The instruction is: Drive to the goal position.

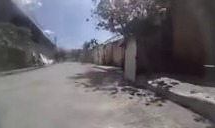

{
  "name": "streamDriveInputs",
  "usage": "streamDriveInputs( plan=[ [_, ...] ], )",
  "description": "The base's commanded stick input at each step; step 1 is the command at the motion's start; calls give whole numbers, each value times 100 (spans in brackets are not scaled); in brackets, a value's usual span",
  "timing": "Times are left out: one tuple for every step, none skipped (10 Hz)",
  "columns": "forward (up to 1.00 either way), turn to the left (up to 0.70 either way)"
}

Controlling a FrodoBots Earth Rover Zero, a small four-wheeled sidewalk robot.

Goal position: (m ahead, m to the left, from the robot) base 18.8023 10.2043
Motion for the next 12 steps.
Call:
streamDriveInputs(
  plan=[
    [85,30],
    [85,8],
    [85,0],
    [85,0],
    [85,0],
    [85,0],
    [85,0],
    [85,0],
    [85,0],
    [85,0],
    [85,0],
    [85,0]
  ],
)
